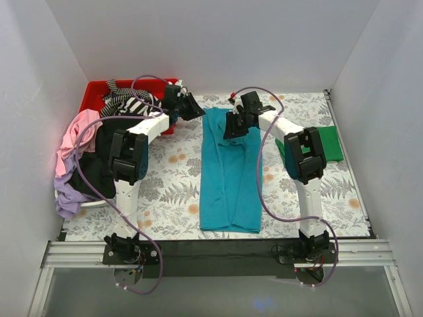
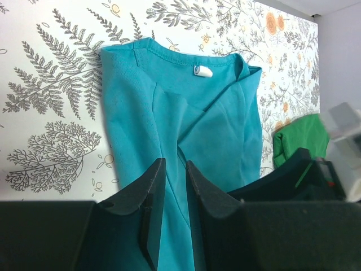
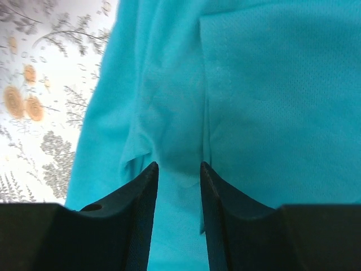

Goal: Fold and stack the t-shirts
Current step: Fold the tshirt

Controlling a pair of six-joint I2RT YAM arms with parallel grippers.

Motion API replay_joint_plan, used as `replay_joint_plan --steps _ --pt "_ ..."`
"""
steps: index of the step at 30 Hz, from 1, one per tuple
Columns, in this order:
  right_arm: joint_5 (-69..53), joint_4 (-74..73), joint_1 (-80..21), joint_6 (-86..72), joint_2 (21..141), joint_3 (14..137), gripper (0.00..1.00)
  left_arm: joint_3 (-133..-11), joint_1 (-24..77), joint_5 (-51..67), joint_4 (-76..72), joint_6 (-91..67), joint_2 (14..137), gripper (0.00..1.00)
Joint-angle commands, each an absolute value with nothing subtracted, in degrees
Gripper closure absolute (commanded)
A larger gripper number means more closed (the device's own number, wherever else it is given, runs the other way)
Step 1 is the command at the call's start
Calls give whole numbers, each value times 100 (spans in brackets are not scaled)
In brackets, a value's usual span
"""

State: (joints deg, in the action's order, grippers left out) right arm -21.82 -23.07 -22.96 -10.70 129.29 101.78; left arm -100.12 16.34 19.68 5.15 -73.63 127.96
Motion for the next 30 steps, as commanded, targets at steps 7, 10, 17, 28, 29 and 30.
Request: replay_joint_plan --steps 7,10,17,28,29,30 --pt "-2250 -2065 -2320 -1291 12112 9669 59 -9905 1617 2363 492 -7392 12595 80" --pt "-2329 -1943 -2338 -1415 11919 9256 60 -9861 1617 2671 369 -7426 12647 80" --pt "-2356 -1468 -2329 -1626 11654 8675 62 -10186 1608 3155 238 -7558 13192 81" --pt "-2487 -1037 -2329 -1942 12260 8894 60 -9835 1617 2795 158 -7524 13228 81" --pt "-2496 -1037 -2329 -1995 12296 8938 60 -9818 1617 2769 150 -7515 13210 81" --pt "-2487 -1028 -2329 -1995 12331 8956 60 -9774 1617 2769 158 -7497 13184 81"
